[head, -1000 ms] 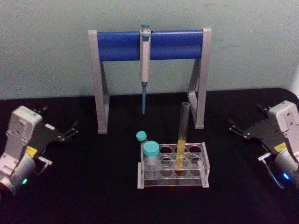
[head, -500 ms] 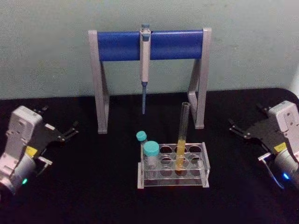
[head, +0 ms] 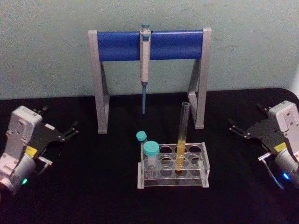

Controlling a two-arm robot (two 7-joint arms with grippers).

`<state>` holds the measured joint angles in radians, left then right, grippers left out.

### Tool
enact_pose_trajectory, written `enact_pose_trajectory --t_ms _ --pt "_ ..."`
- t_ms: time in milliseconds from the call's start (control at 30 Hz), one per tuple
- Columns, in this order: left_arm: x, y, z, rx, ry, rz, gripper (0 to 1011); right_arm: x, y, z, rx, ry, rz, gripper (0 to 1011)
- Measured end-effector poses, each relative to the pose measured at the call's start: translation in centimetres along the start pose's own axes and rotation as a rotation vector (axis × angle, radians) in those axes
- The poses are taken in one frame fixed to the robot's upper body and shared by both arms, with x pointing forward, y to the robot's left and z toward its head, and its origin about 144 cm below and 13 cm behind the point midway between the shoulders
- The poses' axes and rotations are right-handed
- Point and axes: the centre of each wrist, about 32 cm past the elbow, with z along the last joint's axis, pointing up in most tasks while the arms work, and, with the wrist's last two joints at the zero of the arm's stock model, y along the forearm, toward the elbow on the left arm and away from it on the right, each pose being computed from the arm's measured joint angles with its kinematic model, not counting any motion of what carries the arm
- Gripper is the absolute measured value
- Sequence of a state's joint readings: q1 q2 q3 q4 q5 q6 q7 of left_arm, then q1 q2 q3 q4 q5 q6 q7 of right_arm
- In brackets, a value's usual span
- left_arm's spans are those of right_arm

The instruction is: Pick up the test tube from the test tube rack, shake it, then place it back into the test tube rack.

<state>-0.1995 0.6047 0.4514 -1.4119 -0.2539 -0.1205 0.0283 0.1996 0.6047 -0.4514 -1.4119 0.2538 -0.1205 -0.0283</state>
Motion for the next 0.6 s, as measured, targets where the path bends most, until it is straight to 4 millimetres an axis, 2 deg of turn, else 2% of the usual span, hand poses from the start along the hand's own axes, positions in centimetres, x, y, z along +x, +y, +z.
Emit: enact_pose_trajectory --t_ms 600 --pt "0.00 0.00 0.00 0.000 0.000 0.000 1010 0.00 0.00 0.00 0.000 0.000 0.000 1000"
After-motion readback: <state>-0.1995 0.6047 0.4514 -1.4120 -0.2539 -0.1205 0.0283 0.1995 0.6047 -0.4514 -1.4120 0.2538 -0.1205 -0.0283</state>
